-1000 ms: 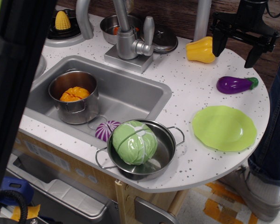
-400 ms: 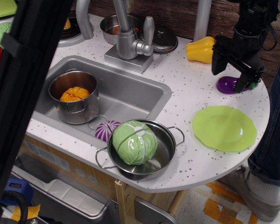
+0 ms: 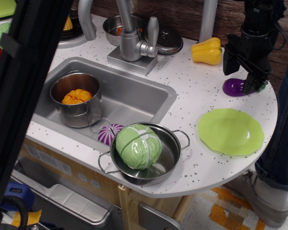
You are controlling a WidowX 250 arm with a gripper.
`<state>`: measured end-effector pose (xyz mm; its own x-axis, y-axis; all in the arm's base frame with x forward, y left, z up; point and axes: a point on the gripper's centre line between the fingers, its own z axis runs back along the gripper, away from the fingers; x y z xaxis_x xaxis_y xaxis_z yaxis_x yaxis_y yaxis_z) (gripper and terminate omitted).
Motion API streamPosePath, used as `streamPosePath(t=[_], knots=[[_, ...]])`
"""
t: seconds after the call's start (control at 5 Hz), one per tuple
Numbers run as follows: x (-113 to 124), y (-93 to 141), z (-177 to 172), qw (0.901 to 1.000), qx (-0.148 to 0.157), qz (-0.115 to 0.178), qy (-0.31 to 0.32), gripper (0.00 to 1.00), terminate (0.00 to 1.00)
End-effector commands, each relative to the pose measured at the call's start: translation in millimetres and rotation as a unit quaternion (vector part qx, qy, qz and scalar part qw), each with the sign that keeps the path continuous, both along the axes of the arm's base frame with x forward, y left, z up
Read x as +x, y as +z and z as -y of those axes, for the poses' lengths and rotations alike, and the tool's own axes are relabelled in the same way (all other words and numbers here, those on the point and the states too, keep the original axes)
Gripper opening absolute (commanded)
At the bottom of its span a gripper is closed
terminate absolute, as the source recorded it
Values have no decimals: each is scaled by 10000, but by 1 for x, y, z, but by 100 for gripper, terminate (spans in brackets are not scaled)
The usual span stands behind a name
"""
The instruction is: Put eggplant on plate
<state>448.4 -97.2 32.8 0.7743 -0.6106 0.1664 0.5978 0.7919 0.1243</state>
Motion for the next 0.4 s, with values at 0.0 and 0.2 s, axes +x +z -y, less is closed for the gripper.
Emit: streamPosePath(t=[0.0,0.2], knots=[[18,27,-7,9987,-100,398,-304,100,0],[23,21,-8,9972,-257,536,-455,100,0]])
